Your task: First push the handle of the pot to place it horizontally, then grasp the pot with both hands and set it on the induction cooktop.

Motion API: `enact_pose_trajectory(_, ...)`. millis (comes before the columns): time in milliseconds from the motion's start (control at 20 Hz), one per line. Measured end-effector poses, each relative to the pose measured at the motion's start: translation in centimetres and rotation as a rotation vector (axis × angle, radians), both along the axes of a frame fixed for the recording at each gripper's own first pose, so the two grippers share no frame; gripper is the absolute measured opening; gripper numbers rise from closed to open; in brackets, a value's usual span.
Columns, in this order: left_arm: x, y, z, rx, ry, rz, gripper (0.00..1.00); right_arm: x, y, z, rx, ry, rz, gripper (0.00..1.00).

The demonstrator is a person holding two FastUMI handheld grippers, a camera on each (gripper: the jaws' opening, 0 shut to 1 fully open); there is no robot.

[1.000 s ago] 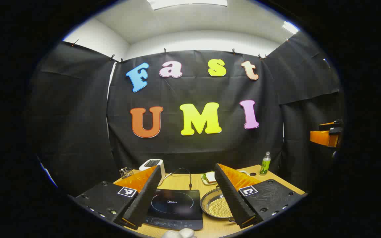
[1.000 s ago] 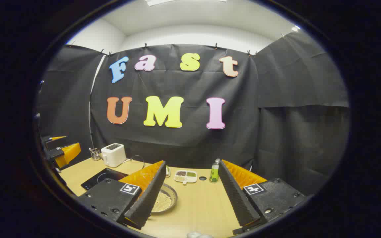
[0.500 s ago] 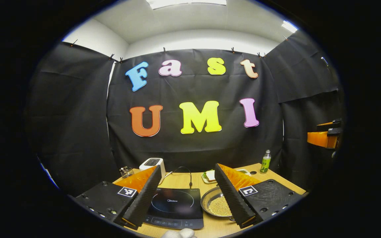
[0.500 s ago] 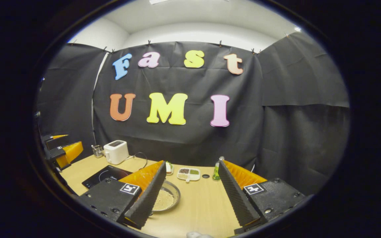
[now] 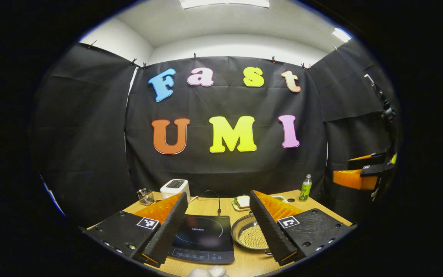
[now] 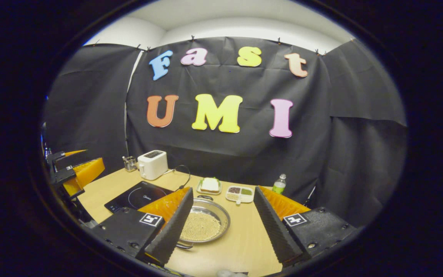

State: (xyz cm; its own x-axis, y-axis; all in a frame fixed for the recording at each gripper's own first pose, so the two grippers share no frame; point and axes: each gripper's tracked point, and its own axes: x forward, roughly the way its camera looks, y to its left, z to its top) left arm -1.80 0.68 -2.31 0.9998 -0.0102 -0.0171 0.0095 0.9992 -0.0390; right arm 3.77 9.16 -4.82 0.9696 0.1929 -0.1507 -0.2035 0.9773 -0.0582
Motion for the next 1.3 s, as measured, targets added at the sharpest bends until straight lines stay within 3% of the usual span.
enact_pose_trajectory(500, -2.9, 2.8, -3.0, 0.0, 0.023, 0.053, 0.96, 3.0, 10.4, -11.3, -0.054, 0.324, 0.187, 0.95)
enact_pose_trajectory(550, -3.0, 3.1, -3.6, -0.002, 0.037, 0.06, 0.96, 3.3, 11.0, -12.5, -0.072, 0.36, 0.196, 0.83)
enact_pose_trajectory(600, -3.2, 3.4, -4.2, -0.006, 0.05, 0.068, 0.96, 3.3, 11.7, -13.6, -0.088, 0.385, 0.207, 0.81)
enact_pose_trajectory(800, -4.0, 4.5, -5.5, -0.021, 0.075, 0.096, 0.96, 2.2, 14.7, -19.1, -0.118, 0.547, 0.287, 0.48)
enact_pose_trajectory(850, -4.0, 4.8, -5.9, -0.023, 0.078, 0.102, 0.96, 2.1, 14.9, -20.1, -0.125, 0.579, 0.292, 0.34)
enact_pose_trajectory(900, -4.0, 5.3, -6.4, -0.027, 0.085, 0.109, 0.96, 1.9, 15.0, -21.1, -0.133, 0.609, 0.298, 0.36)
enact_pose_trajectory(1150, -4.6, 6.6, -7.9, -0.046, 0.118, 0.144, 0.96, 1.3, 15.9, -25.3, -0.156, 0.723, 0.307, 0.06)
enact_pose_trajectory(1300, -4.8, 7.1, -8.3, -0.054, 0.128, 0.154, 0.96, 1.2, 16.4, -26.9, -0.147, 0.78, 0.313, 0.01)
